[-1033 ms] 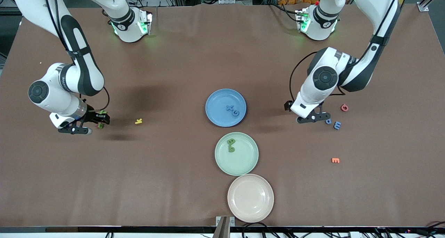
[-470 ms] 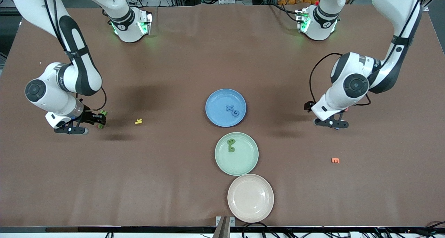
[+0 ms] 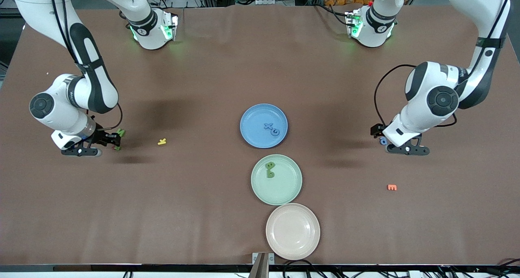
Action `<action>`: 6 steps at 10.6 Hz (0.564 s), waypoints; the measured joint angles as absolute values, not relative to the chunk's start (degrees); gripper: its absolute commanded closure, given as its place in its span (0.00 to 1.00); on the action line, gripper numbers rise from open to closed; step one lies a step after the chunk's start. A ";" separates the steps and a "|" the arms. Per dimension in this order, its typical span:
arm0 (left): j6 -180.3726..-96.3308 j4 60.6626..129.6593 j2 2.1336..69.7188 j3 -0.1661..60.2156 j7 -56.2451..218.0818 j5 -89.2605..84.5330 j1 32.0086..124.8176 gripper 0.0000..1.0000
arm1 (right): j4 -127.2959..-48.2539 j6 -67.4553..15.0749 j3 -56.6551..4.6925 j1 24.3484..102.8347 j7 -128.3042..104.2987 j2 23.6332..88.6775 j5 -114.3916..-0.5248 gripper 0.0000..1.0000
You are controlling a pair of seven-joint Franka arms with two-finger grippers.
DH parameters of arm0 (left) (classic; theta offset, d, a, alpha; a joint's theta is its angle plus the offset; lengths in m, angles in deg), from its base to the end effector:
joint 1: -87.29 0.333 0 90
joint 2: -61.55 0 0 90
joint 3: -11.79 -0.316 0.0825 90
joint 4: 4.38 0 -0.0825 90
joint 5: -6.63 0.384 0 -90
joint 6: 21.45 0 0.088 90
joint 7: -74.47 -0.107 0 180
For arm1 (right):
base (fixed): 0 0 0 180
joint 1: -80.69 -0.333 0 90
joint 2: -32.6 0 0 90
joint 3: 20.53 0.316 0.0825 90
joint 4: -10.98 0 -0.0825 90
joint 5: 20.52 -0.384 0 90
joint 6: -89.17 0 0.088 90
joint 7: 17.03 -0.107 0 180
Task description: Sort letters by color into matching plates
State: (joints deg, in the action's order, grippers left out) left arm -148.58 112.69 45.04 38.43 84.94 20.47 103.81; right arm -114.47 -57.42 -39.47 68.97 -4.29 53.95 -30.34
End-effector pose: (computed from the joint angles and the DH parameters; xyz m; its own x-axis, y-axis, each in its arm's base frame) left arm 0.5743 -0.0880 0.3082 0.9889 -0.1330 -0.0663 -0.1373 -0.9883 -0.0660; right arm 0.5560 -0.0739 0.2251 0.9995 -0.0234 0.0194 -0.0239 -0.9994 0.0260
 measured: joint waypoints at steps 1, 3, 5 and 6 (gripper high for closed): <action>-148.33 112.69 45.06 38.43 83.11 20.47 104.67 0.00 | -114.53 -58.17 -39.46 68.88 -4.29 54.62 -30.34 0.46; -148.14 112.75 45.05 38.43 79.18 20.47 106.77 0.00 | -114.54 -59.80 -39.46 68.82 -4.28 55.80 -30.36 0.49; -147.92 112.81 45.05 38.40 71.69 20.47 109.42 0.00 | -114.53 -60.47 -39.47 68.80 -4.28 56.45 -30.44 0.51; -147.92 112.81 45.05 38.41 69.09 20.47 110.23 0.00 | -114.54 -60.96 -39.47 68.73 -4.28 56.75 -30.44 0.53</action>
